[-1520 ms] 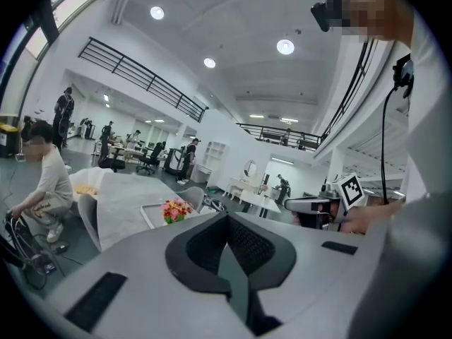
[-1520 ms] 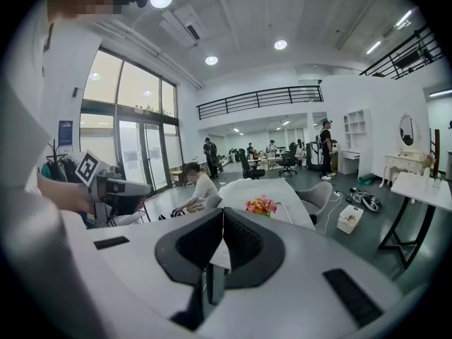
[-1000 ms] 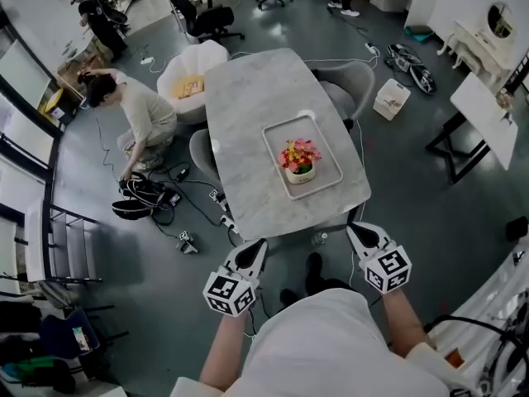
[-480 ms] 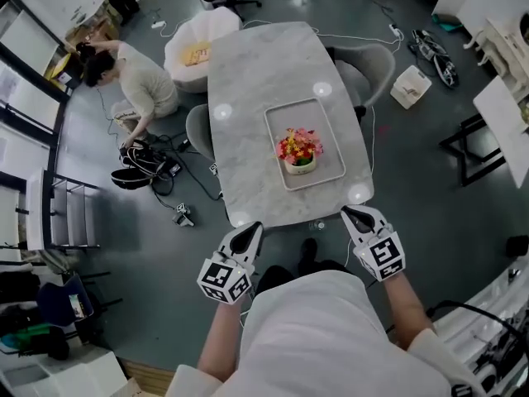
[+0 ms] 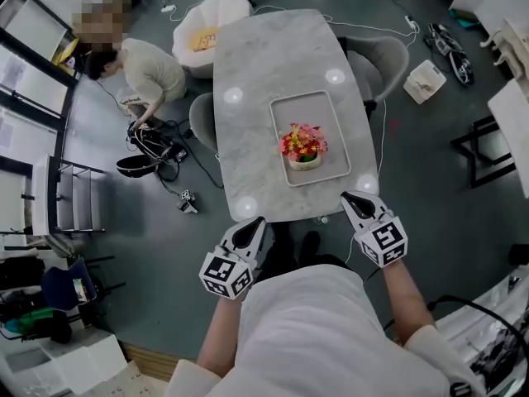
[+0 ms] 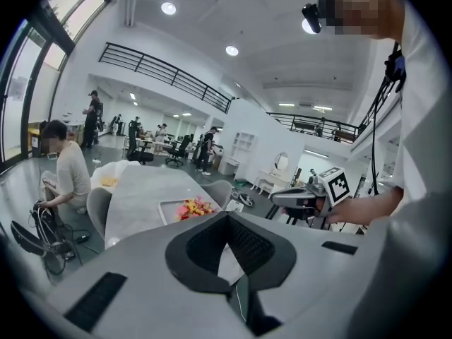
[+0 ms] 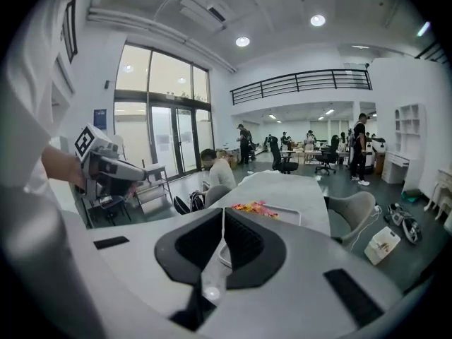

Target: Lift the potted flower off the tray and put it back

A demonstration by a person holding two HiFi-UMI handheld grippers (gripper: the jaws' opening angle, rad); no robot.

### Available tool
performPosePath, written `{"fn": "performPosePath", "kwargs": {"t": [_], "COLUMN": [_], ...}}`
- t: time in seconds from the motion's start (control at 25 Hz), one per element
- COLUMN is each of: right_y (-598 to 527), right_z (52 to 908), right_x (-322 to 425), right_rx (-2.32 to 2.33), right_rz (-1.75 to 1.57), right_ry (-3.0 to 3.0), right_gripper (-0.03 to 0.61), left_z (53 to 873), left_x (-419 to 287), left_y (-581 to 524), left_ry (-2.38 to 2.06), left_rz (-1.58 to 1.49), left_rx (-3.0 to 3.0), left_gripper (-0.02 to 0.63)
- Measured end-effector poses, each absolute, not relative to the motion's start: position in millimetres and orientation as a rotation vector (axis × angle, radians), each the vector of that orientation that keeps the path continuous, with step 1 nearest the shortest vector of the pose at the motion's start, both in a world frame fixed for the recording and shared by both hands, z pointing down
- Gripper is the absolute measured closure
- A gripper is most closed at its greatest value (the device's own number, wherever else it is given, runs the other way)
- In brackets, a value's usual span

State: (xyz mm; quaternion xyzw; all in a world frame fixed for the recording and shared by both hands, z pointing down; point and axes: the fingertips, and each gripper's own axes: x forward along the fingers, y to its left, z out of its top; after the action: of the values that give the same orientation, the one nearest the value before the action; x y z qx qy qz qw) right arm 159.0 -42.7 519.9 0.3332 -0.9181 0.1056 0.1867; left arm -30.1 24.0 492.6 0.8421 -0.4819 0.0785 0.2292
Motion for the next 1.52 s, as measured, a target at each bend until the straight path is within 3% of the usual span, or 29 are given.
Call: {"fn": "performPosePath", "kwargs": {"t": [0.28, 0.52, 0.72, 0.84, 1.52], "right_y": [-69, -100, -120, -131, -159], "right_z": [550, 587, 624, 650, 752], "right_x": [143, 124, 102, 90, 43], "right_rx": [0.909, 0.847, 0.739, 0.684, 0.362], "right_rz": [0.386, 0.651, 0.565, 0.562, 0.26], "right_ry": [-2.543, -2.518, -2.409, -2.343, -2.019], "right_gripper": [0.557, 0.555, 0.552, 0.492, 0.448], "left_z": [507, 513, 523, 529, 558], "left_x": [-39, -48, -56, -65, -132], "left_y": [1, -26, -42, -48, -65], "left_ry": [-1.302, -1.271, -1.238, -1.227, -1.211], "left_rz": [0.209, 0.187, 0.19, 0.195, 0.223], "left_rx": [2.305, 2.315, 2.31, 2.303, 2.207], "left_gripper": [0.609, 0.608, 0.609, 0.608, 0.609]}}
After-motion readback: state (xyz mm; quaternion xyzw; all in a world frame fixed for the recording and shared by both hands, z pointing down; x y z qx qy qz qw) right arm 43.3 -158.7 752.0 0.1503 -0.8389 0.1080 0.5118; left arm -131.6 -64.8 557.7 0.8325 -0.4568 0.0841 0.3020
